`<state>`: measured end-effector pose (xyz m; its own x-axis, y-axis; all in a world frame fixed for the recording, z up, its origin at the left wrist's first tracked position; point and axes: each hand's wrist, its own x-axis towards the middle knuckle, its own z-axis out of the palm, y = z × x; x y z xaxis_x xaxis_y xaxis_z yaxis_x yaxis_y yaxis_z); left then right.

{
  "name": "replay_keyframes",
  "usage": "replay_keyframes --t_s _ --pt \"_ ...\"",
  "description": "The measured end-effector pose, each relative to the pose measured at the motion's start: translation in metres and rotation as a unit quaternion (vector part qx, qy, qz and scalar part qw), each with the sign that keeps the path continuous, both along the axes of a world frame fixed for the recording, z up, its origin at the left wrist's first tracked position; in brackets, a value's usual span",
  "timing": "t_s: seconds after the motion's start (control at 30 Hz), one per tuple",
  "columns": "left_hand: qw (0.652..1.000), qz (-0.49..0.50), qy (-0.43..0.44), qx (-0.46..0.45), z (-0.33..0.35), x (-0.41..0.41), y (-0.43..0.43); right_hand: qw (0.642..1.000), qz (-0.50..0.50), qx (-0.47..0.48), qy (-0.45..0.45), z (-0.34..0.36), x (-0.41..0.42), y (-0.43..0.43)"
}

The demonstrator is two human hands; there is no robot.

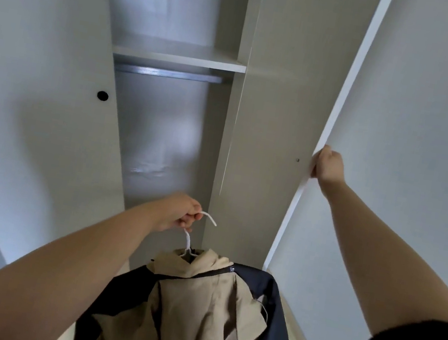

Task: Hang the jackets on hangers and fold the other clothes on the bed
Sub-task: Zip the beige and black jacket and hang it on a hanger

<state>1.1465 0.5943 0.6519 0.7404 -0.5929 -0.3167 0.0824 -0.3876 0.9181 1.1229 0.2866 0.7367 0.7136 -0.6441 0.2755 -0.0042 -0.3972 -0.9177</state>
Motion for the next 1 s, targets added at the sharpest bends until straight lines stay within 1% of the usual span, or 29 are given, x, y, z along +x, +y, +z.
replay_keyframes --t_s 0.2,0.33,0.4,0.5,0.53,0.57,0.6,0.67,0.7,0.77,0.8,0.9,1.0 --pt "0.996 0.072 0.025 -0.054 0.013 -0.010 -0.019 0.992 -0.047 0.116 -0.001 0.002 0.001 0.001" --pt "0.990 0.105 0.046 -0.078 0.024 -0.013 -0.033 0.989 -0.052 0.138 0.015 -0.018 -0.014 0.005" --pt "0.990 0.105 0.052 -0.078 0.031 -0.017 -0.040 0.990 -0.047 0.126 0.033 -0.035 -0.020 0.006" --pt "0.992 0.097 0.049 -0.067 0.038 -0.025 -0.052 0.991 -0.071 0.057 0.102 -0.065 -0.035 0.015" --pt "0.992 0.097 0.048 -0.064 0.040 -0.028 -0.055 0.987 -0.077 0.048 0.134 -0.077 -0.042 0.021" --pt "0.992 0.099 0.048 -0.062 0.042 -0.031 -0.059 0.981 -0.069 0.046 0.173 -0.089 -0.049 0.028" --pt "0.992 0.103 0.050 -0.060 0.044 -0.034 -0.062 0.974 -0.035 0.047 0.217 -0.102 -0.056 0.038" --pt "0.990 0.118 0.054 -0.052 0.046 -0.038 -0.065 0.952 0.082 0.025 0.294 -0.127 -0.069 0.062" --pt "0.989 0.126 0.058 -0.046 0.047 -0.038 -0.065 0.941 0.136 0.005 0.310 -0.139 -0.075 0.075" --pt "0.986 0.147 0.073 -0.029 0.047 -0.038 -0.058 0.937 0.182 -0.039 0.295 -0.160 -0.085 0.099" --pt "0.983 0.165 0.082 -0.016 0.047 -0.038 -0.053 0.937 0.191 -0.043 0.289 -0.169 -0.089 0.110" --pt "0.970 0.221 0.105 0.008 0.041 -0.036 -0.029 0.931 0.217 -0.008 0.292 -0.187 -0.092 0.142" --pt "0.954 0.275 0.120 0.013 0.035 -0.034 -0.008 0.924 0.237 0.004 0.299 -0.195 -0.088 0.167"
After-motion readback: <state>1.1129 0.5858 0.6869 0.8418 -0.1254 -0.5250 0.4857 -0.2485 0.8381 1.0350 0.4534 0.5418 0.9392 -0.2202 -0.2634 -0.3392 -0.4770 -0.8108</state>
